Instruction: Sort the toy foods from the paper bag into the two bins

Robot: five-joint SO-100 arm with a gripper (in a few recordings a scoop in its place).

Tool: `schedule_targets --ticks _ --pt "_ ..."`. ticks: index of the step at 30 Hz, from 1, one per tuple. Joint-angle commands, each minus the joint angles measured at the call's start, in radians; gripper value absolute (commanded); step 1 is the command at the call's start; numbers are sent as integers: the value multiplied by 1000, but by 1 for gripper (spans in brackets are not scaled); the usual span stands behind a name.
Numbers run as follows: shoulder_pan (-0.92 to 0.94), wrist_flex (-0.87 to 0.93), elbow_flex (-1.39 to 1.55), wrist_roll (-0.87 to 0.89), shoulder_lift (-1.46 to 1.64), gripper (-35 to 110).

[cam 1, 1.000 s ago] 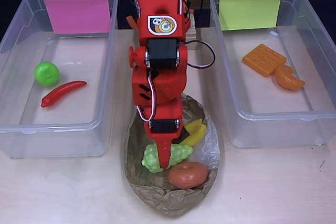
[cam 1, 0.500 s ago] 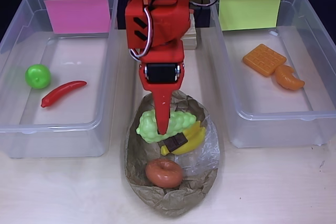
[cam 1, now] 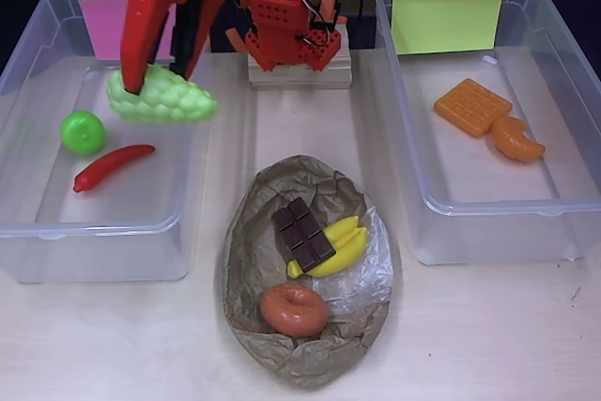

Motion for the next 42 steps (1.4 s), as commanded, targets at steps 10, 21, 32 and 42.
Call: schedule_targets --ticks 10,21,32,42 --pt "423 -2 440 -26 331 22" --pt "479 -213 726 -44 500 25" --pt "476 -230 758 -78 522 31" --pt "291 -158 495 -109 394 30"
